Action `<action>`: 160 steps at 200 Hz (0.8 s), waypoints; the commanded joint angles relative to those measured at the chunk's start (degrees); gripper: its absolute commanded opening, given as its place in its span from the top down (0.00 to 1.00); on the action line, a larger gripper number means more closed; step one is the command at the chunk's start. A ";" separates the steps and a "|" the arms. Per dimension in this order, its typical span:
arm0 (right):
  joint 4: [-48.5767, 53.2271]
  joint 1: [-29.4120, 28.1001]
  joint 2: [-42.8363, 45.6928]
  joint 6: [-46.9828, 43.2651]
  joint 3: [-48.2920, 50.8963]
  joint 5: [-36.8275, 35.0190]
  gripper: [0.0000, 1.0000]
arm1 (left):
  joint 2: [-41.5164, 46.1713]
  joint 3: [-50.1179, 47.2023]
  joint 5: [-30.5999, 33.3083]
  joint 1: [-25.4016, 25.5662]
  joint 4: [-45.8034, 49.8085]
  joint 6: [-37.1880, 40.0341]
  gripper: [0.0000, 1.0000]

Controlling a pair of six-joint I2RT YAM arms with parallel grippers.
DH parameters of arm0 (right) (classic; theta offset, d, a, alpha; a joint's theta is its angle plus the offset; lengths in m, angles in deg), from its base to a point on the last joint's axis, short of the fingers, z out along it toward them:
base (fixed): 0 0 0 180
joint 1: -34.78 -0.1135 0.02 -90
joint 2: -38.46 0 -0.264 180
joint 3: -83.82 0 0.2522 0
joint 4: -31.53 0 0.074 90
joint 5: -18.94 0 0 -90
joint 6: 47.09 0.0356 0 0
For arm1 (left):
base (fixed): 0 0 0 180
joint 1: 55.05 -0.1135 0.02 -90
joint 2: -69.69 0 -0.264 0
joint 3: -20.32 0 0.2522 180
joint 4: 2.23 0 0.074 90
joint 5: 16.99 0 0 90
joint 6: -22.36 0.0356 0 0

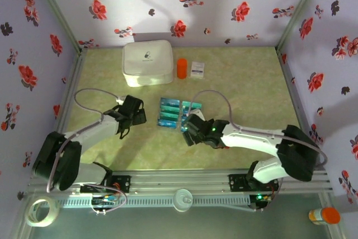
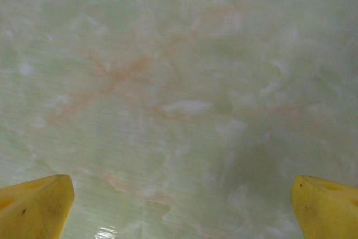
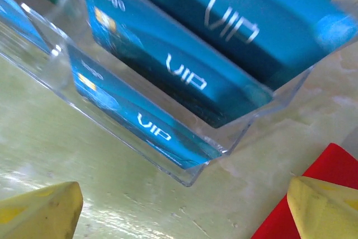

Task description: Put the credit cards into the card holder

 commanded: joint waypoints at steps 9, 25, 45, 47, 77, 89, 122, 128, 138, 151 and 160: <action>2.10 -1.97 -3.06 0.37 -2.16 -8.67 0.02 | -2.99 2.95 2.08 1.68 -0.99 -0.92 0.00; 2.05 -2.11 -4.22 0.27 -2.26 -10.08 0.01 | -4.42 3.77 1.93 2.44 -1.61 -0.97 0.00; 1.79 -2.12 -5.44 0.08 -2.29 -11.85 0.01 | -6.20 4.86 1.87 3.32 -2.06 -1.01 0.00; 1.76 -2.18 -5.57 -0.03 -2.30 -12.03 0.01 | -6.36 4.95 1.88 3.36 -2.15 -1.02 0.00; 2.43 -2.13 -8.05 0.29 -3.67 -16.27 0.01 | -8.81 6.40 1.78 4.34 -2.75 -1.11 0.00; 2.63 -2.15 -9.39 0.10 -4.38 -17.27 0.01 | -9.68 6.98 1.72 4.60 -2.89 -1.09 0.00; 2.59 -2.12 -12.11 -0.68 -5.48 -19.66 0.01 | -12.20 8.91 1.48 5.18 -3.20 -1.37 0.00; 2.63 -2.03 -12.30 -0.74 -5.56 -20.21 0.01 | -12.77 9.22 1.48 5.27 -3.29 -1.50 0.00; 2.56 -1.82 -12.60 -1.09 -5.67 -20.92 0.01 | -13.50 9.97 1.36 5.45 -3.49 -1.72 0.00; 1.87 -1.25 -12.96 -1.61 -5.67 -21.00 0.01 | -14.93 11.37 1.18 5.74 -3.71 -1.98 0.00; 1.50 -0.51 -13.26 -1.91 -5.59 -21.15 0.01 | -15.98 12.59 1.03 5.92 -3.73 -1.97 0.00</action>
